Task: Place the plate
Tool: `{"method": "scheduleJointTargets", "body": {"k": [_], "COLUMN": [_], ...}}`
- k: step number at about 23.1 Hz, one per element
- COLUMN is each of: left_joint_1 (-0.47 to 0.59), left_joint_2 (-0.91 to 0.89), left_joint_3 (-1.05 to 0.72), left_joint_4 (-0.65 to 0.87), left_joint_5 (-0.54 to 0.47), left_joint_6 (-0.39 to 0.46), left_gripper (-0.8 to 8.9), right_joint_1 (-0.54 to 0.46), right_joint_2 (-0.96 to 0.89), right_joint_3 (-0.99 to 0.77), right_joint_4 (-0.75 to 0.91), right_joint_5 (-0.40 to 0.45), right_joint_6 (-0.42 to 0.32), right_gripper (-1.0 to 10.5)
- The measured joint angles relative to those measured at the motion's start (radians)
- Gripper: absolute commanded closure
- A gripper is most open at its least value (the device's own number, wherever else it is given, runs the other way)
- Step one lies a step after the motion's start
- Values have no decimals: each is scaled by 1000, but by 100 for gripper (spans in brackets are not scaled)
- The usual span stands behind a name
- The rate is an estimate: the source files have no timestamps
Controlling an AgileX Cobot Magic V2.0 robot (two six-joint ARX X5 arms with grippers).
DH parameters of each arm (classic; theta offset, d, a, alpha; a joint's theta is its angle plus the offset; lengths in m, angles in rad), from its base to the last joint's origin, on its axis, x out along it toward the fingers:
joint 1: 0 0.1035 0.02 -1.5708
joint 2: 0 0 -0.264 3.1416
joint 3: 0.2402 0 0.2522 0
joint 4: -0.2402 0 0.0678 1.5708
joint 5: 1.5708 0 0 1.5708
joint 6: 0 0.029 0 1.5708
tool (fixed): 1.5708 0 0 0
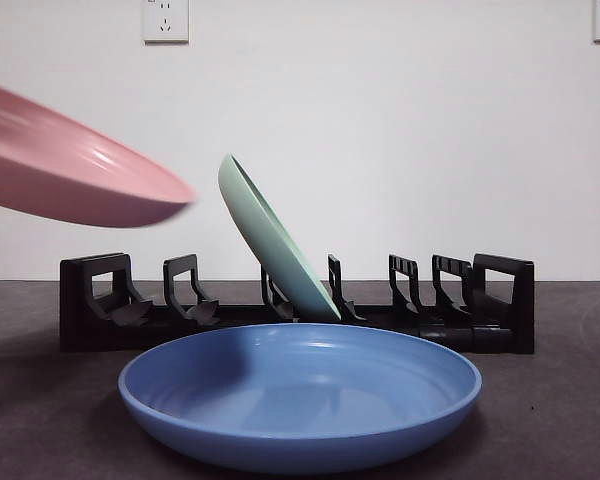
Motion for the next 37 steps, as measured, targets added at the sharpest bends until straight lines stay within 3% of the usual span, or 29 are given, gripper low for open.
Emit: {"method": "scheduleJointTargets", "body": {"k": [4, 9, 18, 28, 32, 35, 37], "left_joint_1": [-27, -103, -218, -270, -270, -270, -270], "left_joint_2": [0, 56, 243, 407, 413, 412, 396], "left_joint_3": [-143, -283, -294, -294, -294, -293, -287], "left_joint_4": [131, 282, 504, 649, 663, 645, 601], "left_joint_5": [108, 121, 141, 161, 162, 162, 162], "left_joint_6": [-70, -169, -261, -317, -323, -315, -292], "left_gripper": [804, 804, 804, 796, 477, 392, 392], "right_joint_1": [0, 0, 0, 0, 0, 0, 0], "right_joint_2": [0, 0, 0, 0, 0, 0, 0], "right_joint_3": [0, 0, 0, 0, 0, 0, 0], "right_joint_4": [0, 0, 0, 0, 0, 0, 0], "right_joint_5": [0, 0, 0, 0, 0, 0, 0], "right_joint_6": [0, 0, 0, 0, 0, 0, 0], "right_gripper": [710, 710, 710, 710, 710, 710, 710]}}
